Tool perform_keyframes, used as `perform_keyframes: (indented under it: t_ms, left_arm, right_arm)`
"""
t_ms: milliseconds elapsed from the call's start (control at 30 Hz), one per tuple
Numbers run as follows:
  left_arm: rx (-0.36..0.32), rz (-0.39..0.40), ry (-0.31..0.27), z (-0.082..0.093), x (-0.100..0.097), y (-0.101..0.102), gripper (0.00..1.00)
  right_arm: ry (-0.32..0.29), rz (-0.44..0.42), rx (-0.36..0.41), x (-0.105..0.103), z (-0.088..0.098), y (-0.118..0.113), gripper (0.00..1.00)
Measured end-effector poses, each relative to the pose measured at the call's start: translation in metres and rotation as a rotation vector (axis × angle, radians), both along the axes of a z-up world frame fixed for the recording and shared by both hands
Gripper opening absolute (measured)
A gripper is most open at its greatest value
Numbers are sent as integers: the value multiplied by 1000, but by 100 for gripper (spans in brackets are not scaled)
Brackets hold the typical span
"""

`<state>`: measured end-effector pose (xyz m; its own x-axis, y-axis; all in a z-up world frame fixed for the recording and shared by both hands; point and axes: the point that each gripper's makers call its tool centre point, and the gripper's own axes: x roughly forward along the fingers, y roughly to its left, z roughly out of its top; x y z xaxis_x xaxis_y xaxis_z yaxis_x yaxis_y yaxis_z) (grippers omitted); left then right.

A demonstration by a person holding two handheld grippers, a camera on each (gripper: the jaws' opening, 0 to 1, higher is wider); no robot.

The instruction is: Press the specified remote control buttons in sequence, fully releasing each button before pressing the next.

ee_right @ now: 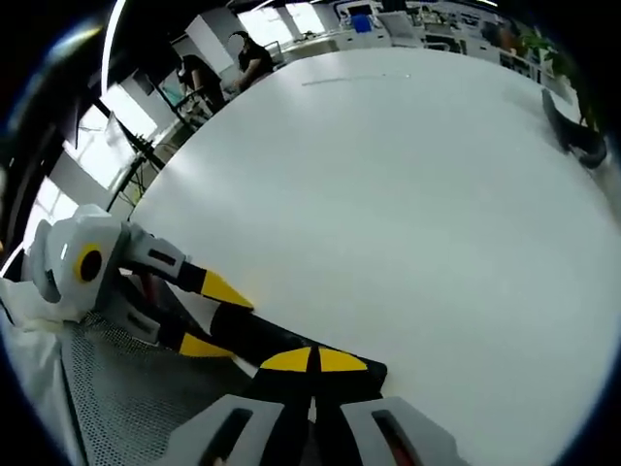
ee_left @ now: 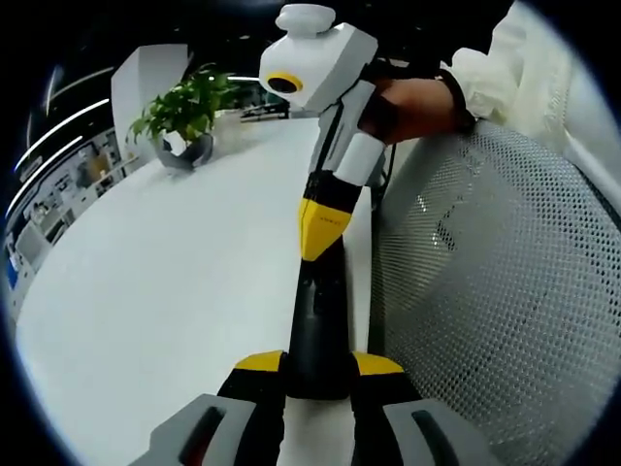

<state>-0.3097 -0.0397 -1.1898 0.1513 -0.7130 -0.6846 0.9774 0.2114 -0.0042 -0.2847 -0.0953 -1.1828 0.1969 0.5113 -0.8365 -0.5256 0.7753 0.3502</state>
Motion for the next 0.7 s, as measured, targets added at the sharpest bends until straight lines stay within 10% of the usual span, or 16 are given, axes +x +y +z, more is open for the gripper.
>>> perform_keyframes:
  t_ms: [700]
  left_arm:
    - [-4,1,0,0,0,-1,25]
  right_arm:
    - [-19,-9,-4,2,0,-2,0]
